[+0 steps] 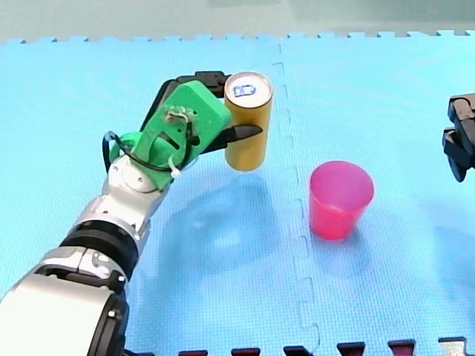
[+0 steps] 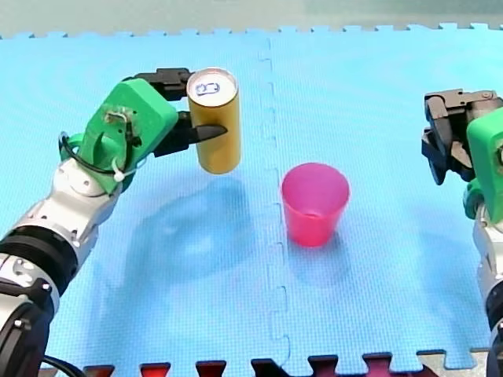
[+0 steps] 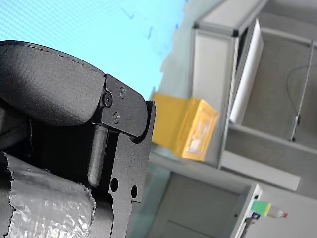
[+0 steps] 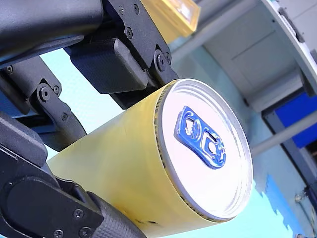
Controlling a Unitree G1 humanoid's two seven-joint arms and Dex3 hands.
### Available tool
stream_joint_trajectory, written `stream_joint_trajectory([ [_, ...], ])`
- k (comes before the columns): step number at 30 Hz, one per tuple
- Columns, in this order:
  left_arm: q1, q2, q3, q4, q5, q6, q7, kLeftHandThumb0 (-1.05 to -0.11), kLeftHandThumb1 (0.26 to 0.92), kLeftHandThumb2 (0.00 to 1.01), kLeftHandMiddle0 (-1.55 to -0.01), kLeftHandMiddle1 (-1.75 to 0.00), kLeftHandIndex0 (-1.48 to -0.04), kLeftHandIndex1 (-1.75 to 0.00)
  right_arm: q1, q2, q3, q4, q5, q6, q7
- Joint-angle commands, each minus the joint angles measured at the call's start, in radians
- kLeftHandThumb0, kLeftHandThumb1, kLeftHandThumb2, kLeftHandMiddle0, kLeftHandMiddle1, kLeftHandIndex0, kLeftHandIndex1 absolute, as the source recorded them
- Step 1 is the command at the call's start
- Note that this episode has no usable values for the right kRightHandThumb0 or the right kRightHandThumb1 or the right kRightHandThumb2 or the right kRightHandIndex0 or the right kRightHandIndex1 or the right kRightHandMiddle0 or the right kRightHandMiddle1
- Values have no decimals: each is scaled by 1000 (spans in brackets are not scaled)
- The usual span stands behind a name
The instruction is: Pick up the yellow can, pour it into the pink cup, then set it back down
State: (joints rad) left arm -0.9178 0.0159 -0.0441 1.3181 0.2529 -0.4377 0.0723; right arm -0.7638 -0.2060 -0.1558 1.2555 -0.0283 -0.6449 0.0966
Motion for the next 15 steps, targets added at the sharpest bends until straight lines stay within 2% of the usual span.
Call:
stream_joint_trajectory([
  [1,-13,2,1,-5,-5,0,2,-379,779,0,-1329,-1,-1158,-2,-4,1,2,0,-2,4,-7],
  [15,-20,-19,1,-5,-7,-23,-3,-377,775,0,-1351,-8,-1191,-8,-4,13,8,6,-11,1,-31],
])
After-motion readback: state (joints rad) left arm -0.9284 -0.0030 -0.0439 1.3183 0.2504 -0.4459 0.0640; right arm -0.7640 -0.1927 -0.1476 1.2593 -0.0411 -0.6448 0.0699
